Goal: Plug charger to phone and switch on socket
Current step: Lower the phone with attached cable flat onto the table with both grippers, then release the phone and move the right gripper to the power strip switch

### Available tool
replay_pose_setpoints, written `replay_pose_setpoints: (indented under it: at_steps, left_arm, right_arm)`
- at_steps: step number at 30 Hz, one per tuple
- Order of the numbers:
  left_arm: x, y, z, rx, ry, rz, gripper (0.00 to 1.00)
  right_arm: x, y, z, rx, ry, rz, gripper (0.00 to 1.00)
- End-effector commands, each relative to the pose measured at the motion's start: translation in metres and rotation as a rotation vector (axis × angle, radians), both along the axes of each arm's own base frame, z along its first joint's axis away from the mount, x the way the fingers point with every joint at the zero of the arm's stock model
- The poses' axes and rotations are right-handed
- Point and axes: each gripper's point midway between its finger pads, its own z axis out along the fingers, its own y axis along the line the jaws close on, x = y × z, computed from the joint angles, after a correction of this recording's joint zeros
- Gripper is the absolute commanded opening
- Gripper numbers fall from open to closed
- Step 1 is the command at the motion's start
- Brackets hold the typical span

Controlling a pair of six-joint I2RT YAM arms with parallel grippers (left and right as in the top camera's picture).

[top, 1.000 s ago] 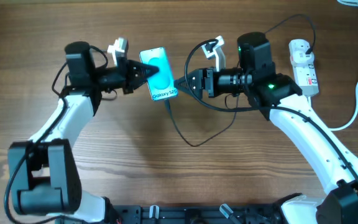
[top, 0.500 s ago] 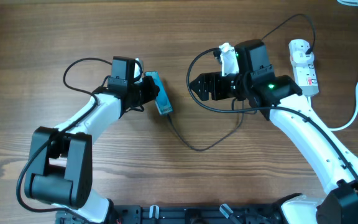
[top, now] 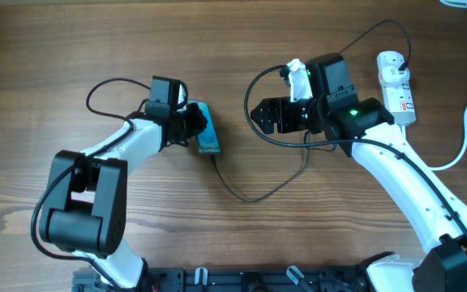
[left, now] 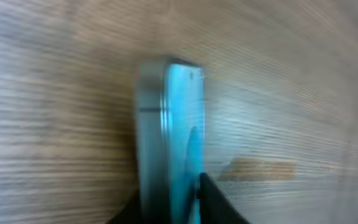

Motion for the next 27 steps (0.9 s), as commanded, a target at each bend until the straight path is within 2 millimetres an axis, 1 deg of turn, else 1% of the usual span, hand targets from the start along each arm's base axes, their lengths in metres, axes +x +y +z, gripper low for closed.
replay_pose_setpoints:
  at_steps: [1, 4, 10, 12, 19, 21, 23, 25, 26, 27]
  left_arm:
    - [-0.010, 0.008, -0.017, 0.058, 0.037, -0.004, 0.29]
    - [-0.011, 0.008, -0.017, 0.059, 0.041, -0.004, 0.30]
    - [-0.020, 0.010, -0.021, 0.068, 0.084, -0.005, 0.30]
    - [-0.023, 0.011, -0.023, 0.071, 0.096, -0.005, 0.33]
    - [-0.034, 0.017, -0.028, 0.083, 0.155, 0.004, 0.36]
    - [-0.036, 0.018, -0.028, 0.085, 0.163, 0.003, 0.38]
    - [-0.037, 0.018, -0.029, 0.085, 0.166, 0.003, 0.43]
    - [-0.038, 0.018, -0.029, 0.086, 0.170, 0.003, 0.42]
    - [-0.038, 0.018, -0.029, 0.086, 0.169, 0.003, 0.39]
    - [-0.038, 0.018, -0.029, 0.086, 0.169, 0.003, 0.38]
  right_arm:
    - [0.003, -0.002, 0.003, -0.016, -0.023, 0.004, 0.90]
    - [0.004, -0.002, 0.003, -0.016, -0.023, 0.003, 0.90]
    - [0.004, -0.002, 0.003, -0.016, -0.024, 0.003, 0.90]
    - [0.004, -0.002, 0.003, -0.016, -0.024, 0.003, 0.90]
    - [0.004, -0.002, 0.003, -0.015, -0.023, 0.003, 0.90]
    - [0.004, -0.002, 0.003, -0.016, -0.023, 0.003, 0.91]
    - [0.004, -0.002, 0.003, -0.016, -0.023, 0.003, 0.90]
    - [0.004, -0.002, 0.003, -0.016, -0.023, 0.003, 0.91]
    - [0.004, -0.002, 0.003, -0.015, -0.023, 0.003, 0.90]
    - [0.004, -0.002, 0.003, -0.016, -0.023, 0.003, 0.91]
